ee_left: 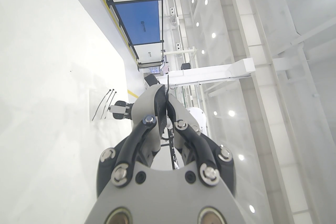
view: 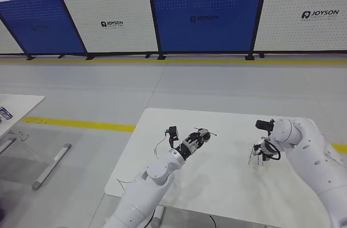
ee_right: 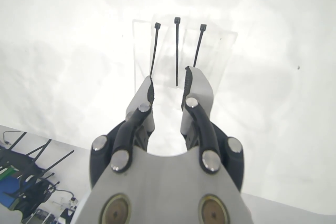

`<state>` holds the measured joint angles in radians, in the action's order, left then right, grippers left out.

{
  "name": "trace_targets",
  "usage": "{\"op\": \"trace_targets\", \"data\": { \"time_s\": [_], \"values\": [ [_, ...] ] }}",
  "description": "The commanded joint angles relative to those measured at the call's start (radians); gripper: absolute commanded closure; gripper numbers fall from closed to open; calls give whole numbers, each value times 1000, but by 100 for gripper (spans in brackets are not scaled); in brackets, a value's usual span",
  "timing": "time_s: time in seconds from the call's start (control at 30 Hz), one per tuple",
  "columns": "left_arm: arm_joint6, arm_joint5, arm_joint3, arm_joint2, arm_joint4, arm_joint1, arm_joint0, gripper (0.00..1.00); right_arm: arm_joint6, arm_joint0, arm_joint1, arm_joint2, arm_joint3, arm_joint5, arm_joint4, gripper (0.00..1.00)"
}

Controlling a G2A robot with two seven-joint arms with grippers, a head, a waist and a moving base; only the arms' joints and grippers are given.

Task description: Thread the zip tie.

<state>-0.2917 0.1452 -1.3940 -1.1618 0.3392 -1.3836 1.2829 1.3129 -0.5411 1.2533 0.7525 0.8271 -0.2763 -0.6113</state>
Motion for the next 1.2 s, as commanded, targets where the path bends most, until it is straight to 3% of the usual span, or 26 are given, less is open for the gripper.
{"op": "trace_targets", "data": {
  "time_s": [0.0, 0.2, 0.43, 1.17],
  "values": [
    [0, 0, 0, 0, 0, 0, 0, 100, -4, 7, 8, -7, -20, 3, 4, 77],
    [0, 0, 0, 0, 0, 0, 0, 100, -15, 32, 32, -28, -84, 15, 16, 81],
    [0, 0, 0, 0, 0, 0, 0, 100, -21, 58, 58, -49, -151, 9, 17, 76],
    [0, 0, 0, 0, 0, 0, 0, 100, -51, 121, 138, -94, -330, 28, 25, 77]
  ]
}}
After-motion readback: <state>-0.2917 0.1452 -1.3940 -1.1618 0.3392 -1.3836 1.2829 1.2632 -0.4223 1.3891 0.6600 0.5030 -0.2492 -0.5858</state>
